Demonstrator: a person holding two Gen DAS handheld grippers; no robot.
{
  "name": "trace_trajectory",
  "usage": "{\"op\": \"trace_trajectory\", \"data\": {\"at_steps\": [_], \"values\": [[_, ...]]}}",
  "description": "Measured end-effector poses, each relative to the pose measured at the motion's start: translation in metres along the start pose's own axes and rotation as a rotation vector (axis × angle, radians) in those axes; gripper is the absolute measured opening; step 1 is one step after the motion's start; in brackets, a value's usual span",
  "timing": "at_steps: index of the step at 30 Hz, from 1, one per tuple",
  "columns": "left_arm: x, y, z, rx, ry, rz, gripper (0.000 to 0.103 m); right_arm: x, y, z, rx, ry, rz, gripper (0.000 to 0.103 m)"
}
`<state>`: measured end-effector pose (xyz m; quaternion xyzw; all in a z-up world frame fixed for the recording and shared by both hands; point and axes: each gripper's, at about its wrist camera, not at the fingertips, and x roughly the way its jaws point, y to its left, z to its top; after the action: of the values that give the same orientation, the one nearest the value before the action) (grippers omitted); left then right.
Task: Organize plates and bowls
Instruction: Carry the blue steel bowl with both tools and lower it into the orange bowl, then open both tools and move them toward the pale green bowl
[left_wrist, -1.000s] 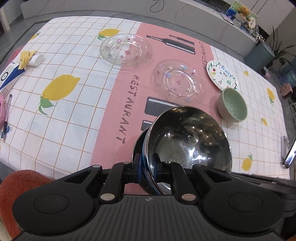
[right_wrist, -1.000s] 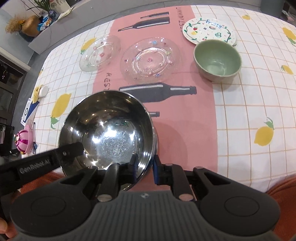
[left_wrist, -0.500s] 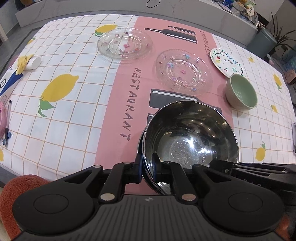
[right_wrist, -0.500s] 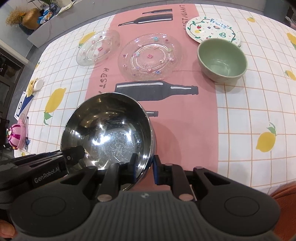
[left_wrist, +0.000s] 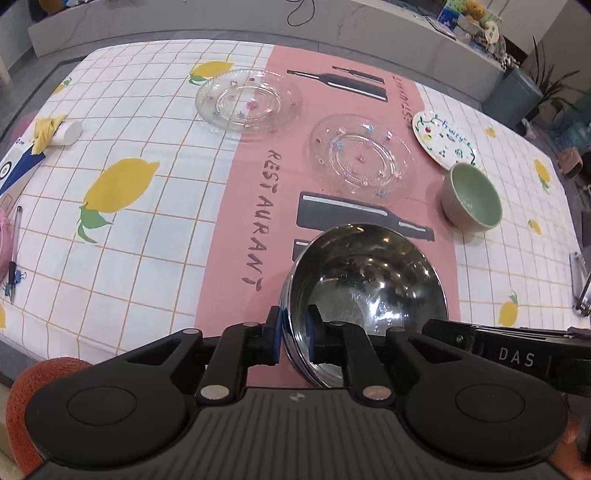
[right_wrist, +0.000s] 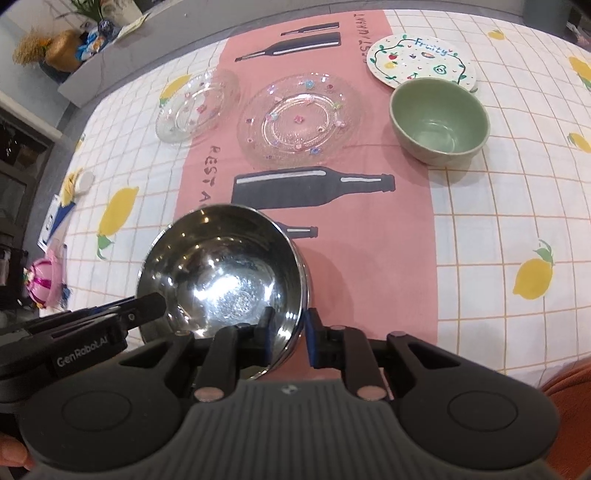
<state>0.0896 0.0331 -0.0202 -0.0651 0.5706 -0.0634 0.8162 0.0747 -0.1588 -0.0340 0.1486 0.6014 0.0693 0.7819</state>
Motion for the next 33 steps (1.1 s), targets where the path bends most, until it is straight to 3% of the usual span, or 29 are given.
{"op": "trace_trajectory", "data": {"at_steps": [3,10,17,21,28,33], "values": [[0.003,0.001,-0.001,0.017,-0.005,0.010,0.007,-0.001,-0.002,0.000,0.010,-0.008,-0.009,0.005],[0.006,0.001,-0.002,0.018,0.013,0.016,0.006,-0.004,-0.001,0.001,0.004,-0.015,-0.010,0.004],[-0.020,-0.007,0.004,0.096,-0.059,0.029,0.012,-0.016,-0.006,0.000,0.012,-0.034,0.045,0.011],[-0.037,-0.017,0.005,0.164,-0.110,-0.029,0.017,-0.029,-0.012,-0.003,-0.001,-0.082,0.067,0.025],[-0.052,-0.064,-0.004,0.302,-0.159,-0.100,0.027,-0.041,-0.036,-0.007,-0.013,-0.114,0.027,0.031],[-0.043,-0.098,-0.002,0.333,-0.137,-0.129,0.031,-0.043,-0.071,-0.008,0.056,-0.096,0.042,0.037]]}}
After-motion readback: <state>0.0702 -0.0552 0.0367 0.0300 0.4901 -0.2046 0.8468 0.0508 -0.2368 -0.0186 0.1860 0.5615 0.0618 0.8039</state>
